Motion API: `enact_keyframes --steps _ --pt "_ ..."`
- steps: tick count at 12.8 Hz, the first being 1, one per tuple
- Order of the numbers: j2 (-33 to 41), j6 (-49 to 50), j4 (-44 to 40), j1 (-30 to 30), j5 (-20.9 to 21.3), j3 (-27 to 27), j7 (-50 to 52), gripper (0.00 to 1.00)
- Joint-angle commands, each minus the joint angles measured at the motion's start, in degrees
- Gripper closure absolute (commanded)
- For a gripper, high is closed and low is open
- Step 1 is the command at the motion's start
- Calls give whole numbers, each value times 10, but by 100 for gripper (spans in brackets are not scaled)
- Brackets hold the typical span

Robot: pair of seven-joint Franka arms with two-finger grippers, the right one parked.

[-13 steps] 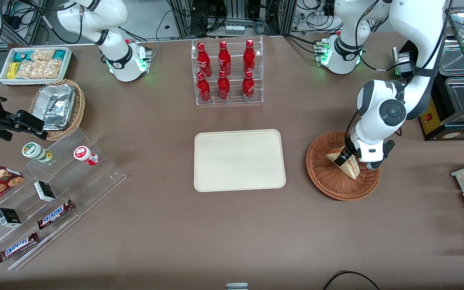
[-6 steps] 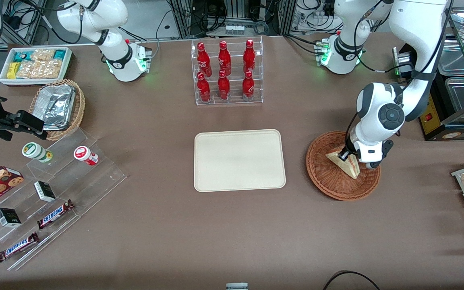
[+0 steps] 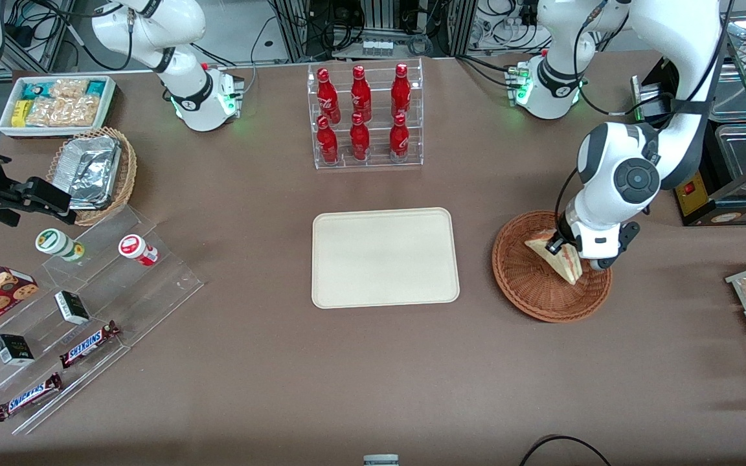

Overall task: Place sandwich from basket to tray
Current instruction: 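Lift the sandwich and carry it with the left gripper over the cream tray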

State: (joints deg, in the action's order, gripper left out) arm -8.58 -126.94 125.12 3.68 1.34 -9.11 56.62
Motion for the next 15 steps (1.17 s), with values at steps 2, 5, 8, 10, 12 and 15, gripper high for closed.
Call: enact_keyframes --steps 2,5,8,10,12,15 --pt "-6 103 -64 2 6 -43 -110 88" --pt "-14 113 -84 2 6 -92 -176 91" --pt "-56 115 -130 3 25 -142 -197 92" --pt "-90 114 -156 3 52 -175 -167 92" --pt "-127 114 -190 3 87 -210 -109 92" --pt "-172 114 -233 31 132 -240 -41 94"
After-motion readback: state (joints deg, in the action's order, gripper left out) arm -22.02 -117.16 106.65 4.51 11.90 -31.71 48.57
